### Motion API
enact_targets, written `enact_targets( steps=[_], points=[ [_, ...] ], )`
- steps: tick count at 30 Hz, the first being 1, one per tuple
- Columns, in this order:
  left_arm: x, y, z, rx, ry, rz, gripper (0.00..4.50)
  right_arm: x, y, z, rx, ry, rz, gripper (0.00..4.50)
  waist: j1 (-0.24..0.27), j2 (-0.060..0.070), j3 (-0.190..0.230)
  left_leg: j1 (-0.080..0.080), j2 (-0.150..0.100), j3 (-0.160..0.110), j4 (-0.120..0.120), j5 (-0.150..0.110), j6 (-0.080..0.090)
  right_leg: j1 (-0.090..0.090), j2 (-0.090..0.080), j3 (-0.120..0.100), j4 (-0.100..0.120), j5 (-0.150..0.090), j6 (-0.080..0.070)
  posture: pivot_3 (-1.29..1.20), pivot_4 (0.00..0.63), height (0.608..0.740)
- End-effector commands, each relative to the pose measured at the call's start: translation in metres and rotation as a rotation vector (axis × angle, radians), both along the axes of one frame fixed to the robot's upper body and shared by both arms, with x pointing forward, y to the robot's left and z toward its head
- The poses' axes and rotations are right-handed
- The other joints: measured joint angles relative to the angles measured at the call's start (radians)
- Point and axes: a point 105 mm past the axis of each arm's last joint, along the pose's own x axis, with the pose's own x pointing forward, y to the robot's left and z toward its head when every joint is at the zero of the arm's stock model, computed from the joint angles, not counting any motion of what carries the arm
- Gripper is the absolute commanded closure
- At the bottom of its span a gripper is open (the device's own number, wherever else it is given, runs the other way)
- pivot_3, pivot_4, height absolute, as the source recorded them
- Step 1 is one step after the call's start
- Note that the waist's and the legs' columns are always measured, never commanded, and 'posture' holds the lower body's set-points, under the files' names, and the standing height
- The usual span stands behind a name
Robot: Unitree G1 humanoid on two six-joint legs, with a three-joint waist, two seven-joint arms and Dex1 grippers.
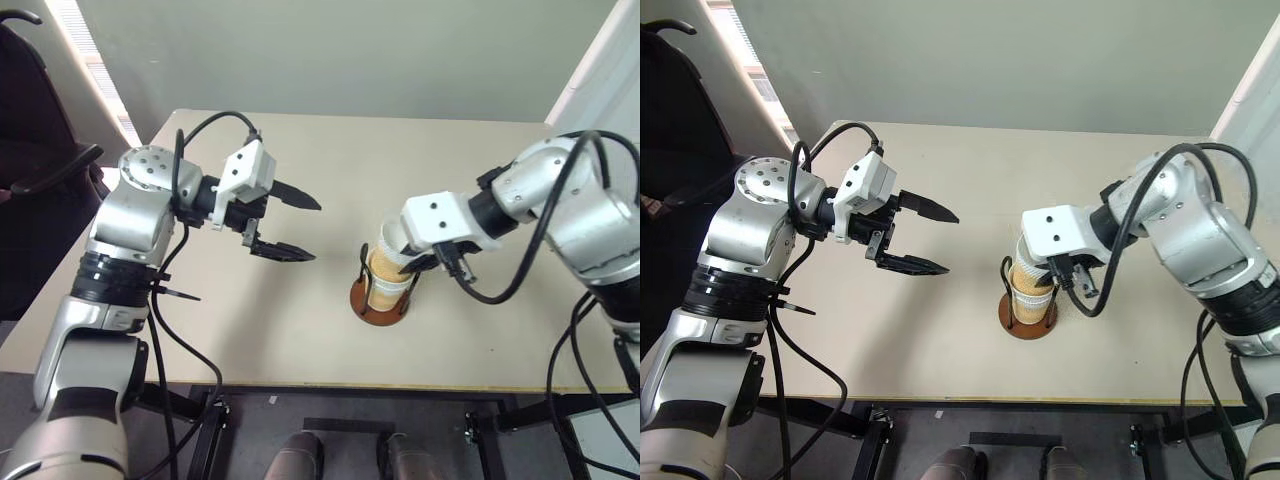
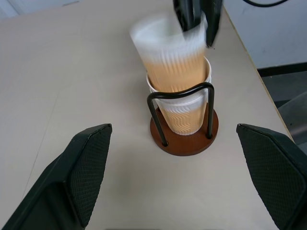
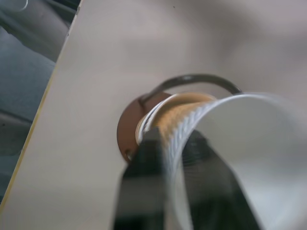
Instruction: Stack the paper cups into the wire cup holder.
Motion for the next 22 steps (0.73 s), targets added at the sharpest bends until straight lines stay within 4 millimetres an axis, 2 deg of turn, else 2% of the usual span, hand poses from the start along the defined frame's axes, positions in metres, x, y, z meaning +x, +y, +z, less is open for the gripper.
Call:
enact_targets(
  steps=[1,3,6,9,11,16,18,22],
  points=[
    [-0.005,-0.001,0.014,-0.004,-0.056,-0.015,0.00,-0.004,0.010,0.026,0.039,-0.059,0.029,2.53,0.000,0.000,0.000,0.000,0.000,0.000,0.000,0.000,0.000,0.000,0.000,0.000,0.000,0.000,0.000,0.00,0.150,0.740],
    [-0.006,0.000,0.013,-0.002,-0.055,-0.015,0.00,-0.006,0.013,0.037,0.080,-0.054,0.026,1.80,0.000,0.000,0.000,0.000,0.000,0.000,0.000,0.000,0.000,0.000,0.000,0.000,-0.001,-0.001,-0.001,0.00,0.150,0.740],
    [-0.007,0.001,0.012,0.000,-0.051,-0.010,0.00,-0.008,0.013,0.067,0.208,-0.041,-0.019,0.76,0.001,0.000,0.000,-0.001,0.000,0.000,0.000,0.000,0.000,0.000,0.000,0.000,-0.001,-0.004,-0.007,0.00,0.150,0.740],
    [-0.004,0.008,0.013,-0.012,-0.050,0.036,0.00,-0.005,0.001,0.096,0.382,-0.017,-0.125,0.76,0.002,0.000,0.000,-0.001,0.000,0.000,0.000,0.000,0.000,-0.001,0.000,0.000,-0.001,-0.005,-0.008,0.00,0.150,0.740],
    [-0.001,0.014,0.015,-0.030,-0.052,0.083,0.00,-0.001,-0.008,0.105,0.483,0.002,-0.190,0.76,0.002,0.000,0.000,-0.001,0.000,0.000,-0.001,0.000,-0.001,0.000,0.000,0.000,-0.001,-0.005,-0.009,0.00,0.150,0.740],
    [0.015,0.033,0.007,-0.129,-0.008,0.269,0.00,0.023,-0.048,0.091,0.672,0.036,-0.421,0.76,0.003,-0.001,0.000,0.001,0.000,0.000,-0.001,0.001,-0.002,0.002,0.000,0.000,-0.001,-0.005,-0.008,0.00,0.150,0.740],
    [0.011,0.040,-0.001,-0.128,0.018,0.293,0.00,0.026,-0.063,0.077,0.691,0.057,-0.477,0.76,0.003,-0.001,0.000,0.001,0.000,0.000,-0.001,0.002,-0.003,0.001,0.000,0.000,0.000,-0.003,-0.005,0.00,0.150,0.740],
    [0.008,0.051,-0.003,-0.143,0.040,0.353,0.00,0.025,-0.089,0.060,0.723,0.065,-0.573,0.76,0.004,-0.001,0.000,0.001,0.000,0.000,-0.003,0.003,-0.005,0.000,0.000,0.000,0.001,0.001,0.001,0.00,0.150,0.740]
  ],
)
